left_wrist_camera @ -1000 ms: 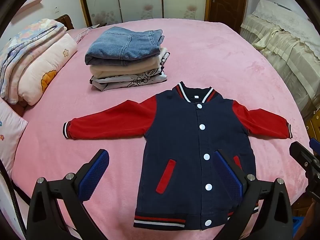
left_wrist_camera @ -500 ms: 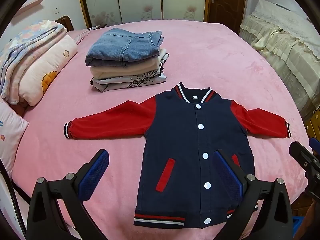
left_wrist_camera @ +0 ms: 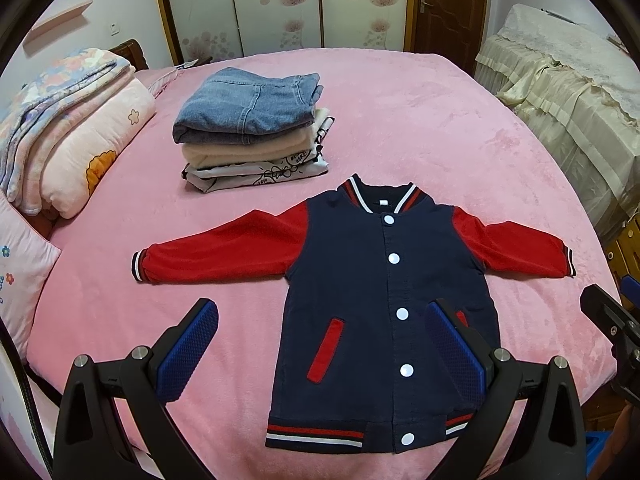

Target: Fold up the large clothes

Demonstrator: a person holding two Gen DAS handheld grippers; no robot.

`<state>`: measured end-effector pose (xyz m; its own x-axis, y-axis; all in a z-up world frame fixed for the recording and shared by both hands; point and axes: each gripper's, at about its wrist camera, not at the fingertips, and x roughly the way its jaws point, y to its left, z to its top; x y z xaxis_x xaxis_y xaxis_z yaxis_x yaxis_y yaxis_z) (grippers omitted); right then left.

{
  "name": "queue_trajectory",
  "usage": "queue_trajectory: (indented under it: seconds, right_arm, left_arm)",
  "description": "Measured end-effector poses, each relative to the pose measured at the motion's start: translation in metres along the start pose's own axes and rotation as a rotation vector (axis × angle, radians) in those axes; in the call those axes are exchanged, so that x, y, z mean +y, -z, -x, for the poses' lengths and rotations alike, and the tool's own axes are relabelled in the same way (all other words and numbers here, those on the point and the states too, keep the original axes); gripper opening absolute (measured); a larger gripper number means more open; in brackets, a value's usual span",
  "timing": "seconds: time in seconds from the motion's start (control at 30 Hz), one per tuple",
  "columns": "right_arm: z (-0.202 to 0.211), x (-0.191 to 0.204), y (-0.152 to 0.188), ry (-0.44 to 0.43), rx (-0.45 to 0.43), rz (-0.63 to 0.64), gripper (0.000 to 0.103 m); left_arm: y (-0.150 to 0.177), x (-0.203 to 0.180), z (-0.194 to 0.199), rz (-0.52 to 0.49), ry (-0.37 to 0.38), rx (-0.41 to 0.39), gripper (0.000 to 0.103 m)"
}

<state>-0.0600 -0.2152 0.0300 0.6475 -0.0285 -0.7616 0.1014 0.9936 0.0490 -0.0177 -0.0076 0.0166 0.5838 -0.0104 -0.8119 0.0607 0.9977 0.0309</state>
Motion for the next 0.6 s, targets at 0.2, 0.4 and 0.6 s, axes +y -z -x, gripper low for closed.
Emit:
queue_trajectory:
  seconds: [0.2, 0.4, 0.6]
  right_arm:
    - [0.009, -0.003, 0.000, 0.001, -0.017, 0.001, 0.100]
    - [0.014, -0.010, 0.000, -0.011, -0.019, -0.011, 0.100]
    - [0.015, -0.012, 0.003, -0.022, -0.018, -0.013, 0.100]
  left_arm:
    - [0.000, -0.002, 0.009, -0.008, 0.010, -0.009, 0.102]
    - [0.001, -0.003, 0.015, -0.010, 0.004, -0.017, 0.102]
    - [0.001, -0.004, 0.015, -0.009, 0.007, -0.012, 0.102]
